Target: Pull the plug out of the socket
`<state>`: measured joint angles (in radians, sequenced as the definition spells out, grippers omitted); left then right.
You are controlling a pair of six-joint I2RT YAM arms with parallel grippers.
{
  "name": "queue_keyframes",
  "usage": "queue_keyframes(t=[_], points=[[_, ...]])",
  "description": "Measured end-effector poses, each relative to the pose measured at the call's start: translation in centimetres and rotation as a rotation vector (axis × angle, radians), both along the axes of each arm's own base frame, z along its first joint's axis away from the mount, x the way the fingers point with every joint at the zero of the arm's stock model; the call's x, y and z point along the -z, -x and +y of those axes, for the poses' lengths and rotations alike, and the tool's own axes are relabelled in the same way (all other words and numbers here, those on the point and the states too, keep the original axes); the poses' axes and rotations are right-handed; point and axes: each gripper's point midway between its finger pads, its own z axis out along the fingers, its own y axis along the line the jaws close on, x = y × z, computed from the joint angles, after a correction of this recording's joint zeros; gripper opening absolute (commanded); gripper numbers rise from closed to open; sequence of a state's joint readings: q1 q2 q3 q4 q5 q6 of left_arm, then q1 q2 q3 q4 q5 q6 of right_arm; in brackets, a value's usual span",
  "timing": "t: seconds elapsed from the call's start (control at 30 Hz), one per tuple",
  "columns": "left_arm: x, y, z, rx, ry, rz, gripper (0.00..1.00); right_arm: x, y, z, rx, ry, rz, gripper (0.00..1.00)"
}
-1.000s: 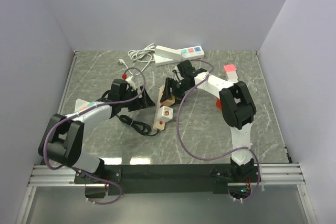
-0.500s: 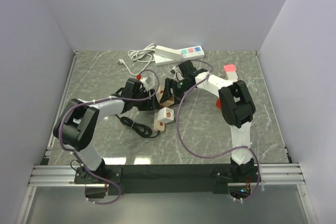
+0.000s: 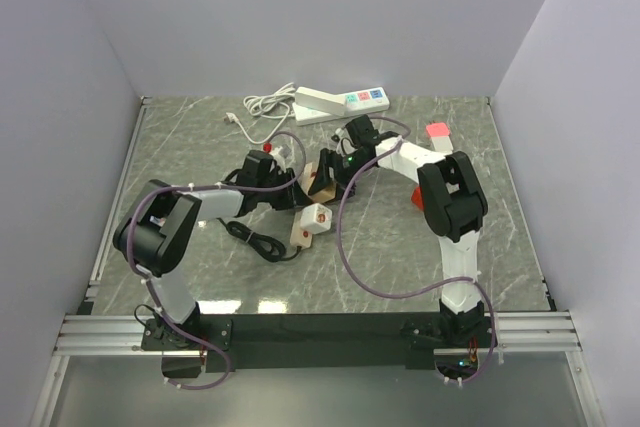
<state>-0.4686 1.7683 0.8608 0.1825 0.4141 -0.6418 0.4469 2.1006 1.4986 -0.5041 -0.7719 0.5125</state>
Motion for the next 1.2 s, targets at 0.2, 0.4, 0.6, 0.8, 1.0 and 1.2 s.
queue_keyframes(t=[0.2, 0.4, 0.6, 0.8, 1.0, 1.2], points=[[0.0, -0.6, -0.4, -0.008, 0.032, -0.006, 0.01, -0.1, -0.2, -0.6, 0.020, 0.011, 0.019, 0.00], [-0.1, -0.8, -0.8, -0.011, 0.036, -0.020, 0.01, -0.3, -0.4, -2.0, -0.004, 0.028, 0.058, 0.00], [-0.3, -1.1, -1.4, -0.013, 0.040, -0.057, 0.01, -0.4, -0.5, -2.9, 0.028, 0.003, 0.087, 0.00], [0.0, -0.5, -1.4, -0.006, 0.041, -0.032, 0.01, 0.0, 0.4, -2.2, 0.074, 0.008, 0.072, 0.00], [-0.1, -0.5, -1.4, -0.007, 0.045, -0.031, 0.01, -0.4, 0.0, -3.0, 0.078, 0.018, 0.073, 0.00], [-2.0, -2.0, -2.3, -0.009, 0.089, -0.121, 0.01, -2.8, -1.5, -4.2, 0.062, 0.000, 0.040, 0.00]])
